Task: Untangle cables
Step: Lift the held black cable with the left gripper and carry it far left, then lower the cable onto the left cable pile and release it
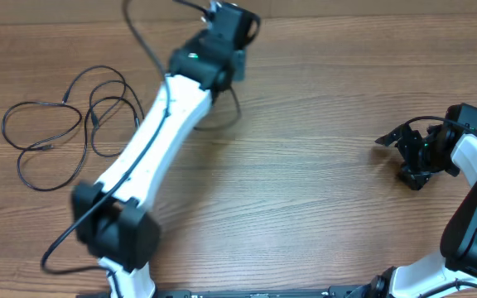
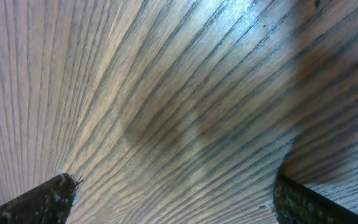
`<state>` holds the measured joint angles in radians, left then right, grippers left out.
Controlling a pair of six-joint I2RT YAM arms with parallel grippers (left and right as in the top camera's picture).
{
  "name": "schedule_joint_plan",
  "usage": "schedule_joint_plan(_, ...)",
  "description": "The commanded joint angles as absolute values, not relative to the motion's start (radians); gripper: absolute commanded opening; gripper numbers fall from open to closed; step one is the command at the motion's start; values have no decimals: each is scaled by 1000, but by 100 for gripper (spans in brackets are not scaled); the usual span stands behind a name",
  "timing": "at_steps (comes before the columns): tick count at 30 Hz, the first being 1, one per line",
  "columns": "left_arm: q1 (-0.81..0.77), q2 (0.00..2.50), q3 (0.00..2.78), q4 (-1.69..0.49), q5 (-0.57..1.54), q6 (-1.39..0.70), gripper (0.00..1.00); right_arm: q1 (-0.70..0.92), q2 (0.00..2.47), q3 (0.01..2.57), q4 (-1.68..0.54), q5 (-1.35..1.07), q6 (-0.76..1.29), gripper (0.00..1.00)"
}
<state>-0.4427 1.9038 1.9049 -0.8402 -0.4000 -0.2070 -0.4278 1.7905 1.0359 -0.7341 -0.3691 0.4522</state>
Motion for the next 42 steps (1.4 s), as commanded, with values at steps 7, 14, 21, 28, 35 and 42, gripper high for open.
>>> schedule_joint_plan(7, -253, 1759, 1928, -904, -528, 31, 4, -435, 1798, 1034, -727, -322, 449, 100)
schedule_joint_plan(14, -109, 1760, 1927, -979, -524, 31, 4, -435, 1798, 1034, -727, -322, 449, 100)
schedule_joint_plan(21, 16, 1761, 1927, -971, -347, 113, 4, -435, 1798, 1034, -727, -322, 449, 100)
schedule_joint_plan(28, 149, 1762, 1903, -970, -111, 139, 4, -435, 1798, 1034, -727, -322, 449, 100)
schedule_joint_plan(35, 233, 1762, 1843, -968, 89, 165, 4, -435, 1798, 1034, -727, -322, 449, 100)
schedule_joint_plan(42, 263, 1765, 1840, -944, 61, 188, 4, -435, 1798, 1034, -727, -322, 449, 100)
